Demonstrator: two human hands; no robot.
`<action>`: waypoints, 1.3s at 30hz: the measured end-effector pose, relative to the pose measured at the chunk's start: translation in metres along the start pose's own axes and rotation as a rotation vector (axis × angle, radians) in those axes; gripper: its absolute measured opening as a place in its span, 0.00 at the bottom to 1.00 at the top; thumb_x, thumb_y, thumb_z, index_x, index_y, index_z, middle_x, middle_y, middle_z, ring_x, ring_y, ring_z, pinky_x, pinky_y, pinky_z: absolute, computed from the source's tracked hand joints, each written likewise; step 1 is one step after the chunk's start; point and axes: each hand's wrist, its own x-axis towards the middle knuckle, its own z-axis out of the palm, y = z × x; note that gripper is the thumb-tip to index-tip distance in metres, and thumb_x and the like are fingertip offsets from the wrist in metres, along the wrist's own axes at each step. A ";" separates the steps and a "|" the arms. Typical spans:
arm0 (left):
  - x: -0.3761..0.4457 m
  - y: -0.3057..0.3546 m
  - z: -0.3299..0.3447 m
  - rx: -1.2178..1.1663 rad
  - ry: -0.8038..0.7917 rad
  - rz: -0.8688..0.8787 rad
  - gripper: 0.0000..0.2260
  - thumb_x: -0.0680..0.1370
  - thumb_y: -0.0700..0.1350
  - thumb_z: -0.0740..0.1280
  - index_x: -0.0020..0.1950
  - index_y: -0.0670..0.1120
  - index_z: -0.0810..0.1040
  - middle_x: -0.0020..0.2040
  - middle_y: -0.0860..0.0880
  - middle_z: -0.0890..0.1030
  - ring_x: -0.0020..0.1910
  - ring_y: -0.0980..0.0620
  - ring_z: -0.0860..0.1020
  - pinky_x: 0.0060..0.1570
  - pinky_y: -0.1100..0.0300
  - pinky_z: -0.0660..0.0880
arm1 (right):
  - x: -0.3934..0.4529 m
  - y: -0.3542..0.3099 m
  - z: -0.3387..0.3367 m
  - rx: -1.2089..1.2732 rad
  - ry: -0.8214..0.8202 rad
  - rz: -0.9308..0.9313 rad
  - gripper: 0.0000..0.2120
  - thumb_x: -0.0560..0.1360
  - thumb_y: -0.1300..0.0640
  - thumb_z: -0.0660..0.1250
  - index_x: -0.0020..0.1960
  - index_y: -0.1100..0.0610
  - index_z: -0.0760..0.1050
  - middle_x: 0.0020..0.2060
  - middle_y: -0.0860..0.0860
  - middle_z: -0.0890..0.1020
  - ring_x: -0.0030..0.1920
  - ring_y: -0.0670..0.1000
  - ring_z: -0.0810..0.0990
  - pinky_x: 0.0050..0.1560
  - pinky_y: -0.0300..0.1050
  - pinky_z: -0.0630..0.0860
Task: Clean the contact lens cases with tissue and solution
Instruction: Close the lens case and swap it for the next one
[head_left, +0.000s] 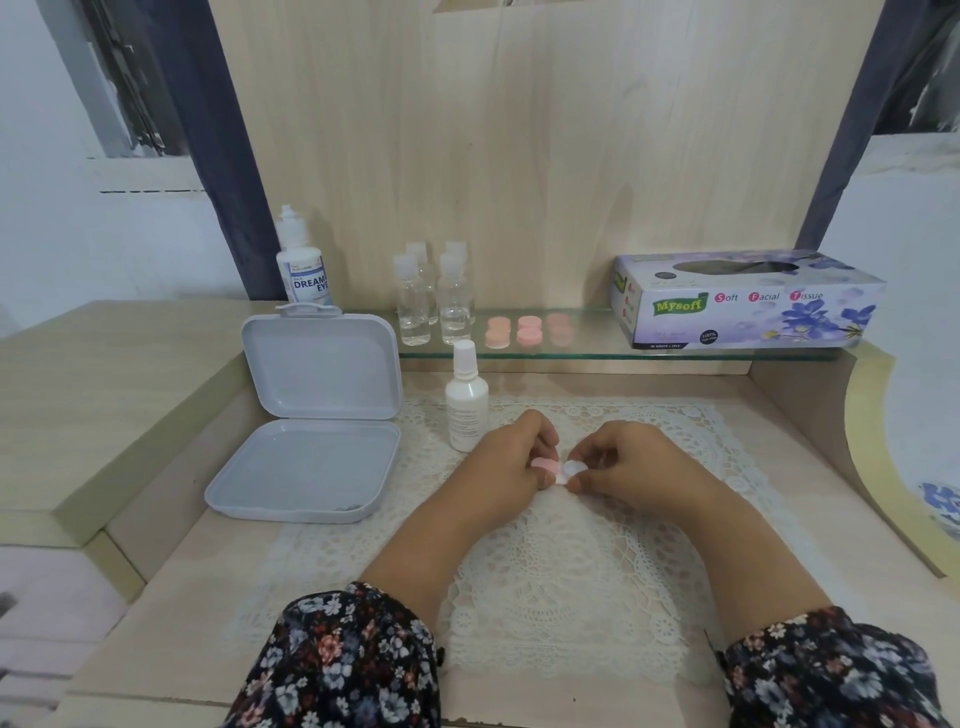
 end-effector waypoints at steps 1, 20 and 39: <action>0.000 0.000 0.000 0.007 0.000 0.002 0.12 0.75 0.37 0.68 0.54 0.50 0.72 0.50 0.53 0.79 0.50 0.55 0.77 0.55 0.58 0.76 | 0.000 0.000 0.000 -0.001 0.001 0.001 0.07 0.69 0.55 0.76 0.45 0.49 0.81 0.38 0.43 0.78 0.35 0.42 0.76 0.34 0.33 0.68; -0.001 -0.004 0.000 0.135 0.042 0.018 0.10 0.75 0.42 0.71 0.56 0.47 0.80 0.51 0.51 0.79 0.49 0.54 0.76 0.48 0.65 0.72 | 0.011 0.027 -0.007 0.040 0.199 0.079 0.15 0.73 0.48 0.71 0.58 0.49 0.78 0.52 0.47 0.76 0.48 0.47 0.75 0.48 0.41 0.71; -0.001 0.000 -0.001 0.187 0.047 0.042 0.10 0.76 0.43 0.70 0.57 0.46 0.80 0.52 0.51 0.79 0.49 0.54 0.76 0.53 0.60 0.74 | 0.006 0.017 -0.004 0.169 0.078 -0.090 0.08 0.72 0.58 0.72 0.48 0.47 0.82 0.39 0.43 0.82 0.34 0.34 0.77 0.35 0.27 0.72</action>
